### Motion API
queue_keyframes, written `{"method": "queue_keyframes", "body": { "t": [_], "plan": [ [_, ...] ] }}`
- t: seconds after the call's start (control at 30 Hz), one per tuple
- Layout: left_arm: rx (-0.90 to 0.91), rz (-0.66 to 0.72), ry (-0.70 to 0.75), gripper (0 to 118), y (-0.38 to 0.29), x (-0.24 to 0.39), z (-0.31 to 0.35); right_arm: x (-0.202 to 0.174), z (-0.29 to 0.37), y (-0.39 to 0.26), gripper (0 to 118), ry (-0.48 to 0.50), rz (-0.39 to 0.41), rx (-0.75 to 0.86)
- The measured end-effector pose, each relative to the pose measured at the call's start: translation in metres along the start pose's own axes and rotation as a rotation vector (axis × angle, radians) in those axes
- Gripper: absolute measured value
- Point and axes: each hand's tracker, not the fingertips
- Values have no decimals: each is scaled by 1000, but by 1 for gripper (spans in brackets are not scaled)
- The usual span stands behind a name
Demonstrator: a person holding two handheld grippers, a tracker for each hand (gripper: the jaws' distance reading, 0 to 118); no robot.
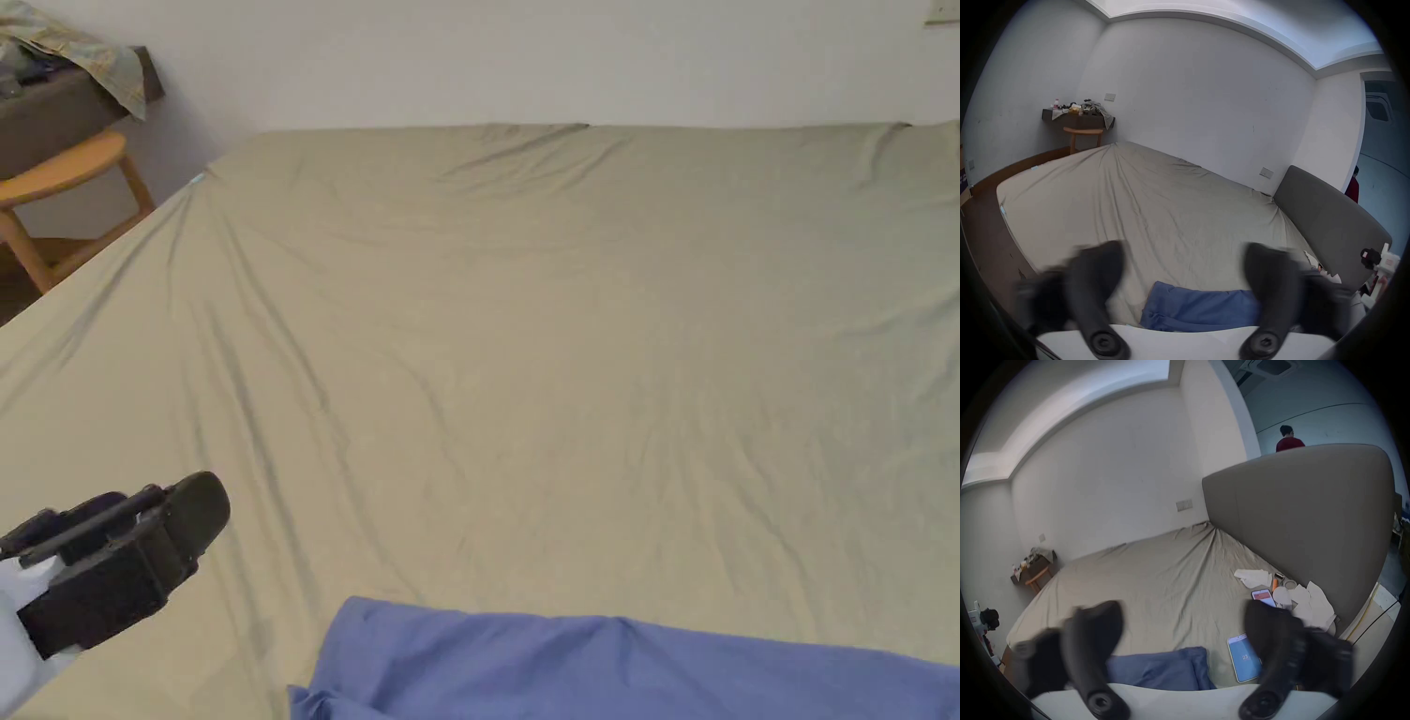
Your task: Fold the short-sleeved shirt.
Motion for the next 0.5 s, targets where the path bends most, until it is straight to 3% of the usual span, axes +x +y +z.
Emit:
{"method": "queue_keyframes", "body": {
  "t": [0.07,0.17,0.23,0.37,0.5],
  "plan": [
    [15,-32,51,0,-10,-4,1,0,2,-10,0,-30,-10,20],
    [-102,110,-72,0,-24,-16,-12,1,2,-29,0,-27,23,-21],
    [-161,153,-78,0,-40,-26,-25,-1,-3,-34,0,-16,28,-50],
    [-288,62,-49,0,-65,-33,-54,-2,-7,-41,0,-18,27,-68],
    [-429,223,-108,0,-105,-64,-111,3,-17,-45,0,-13,-1,-98]
  ]
}}
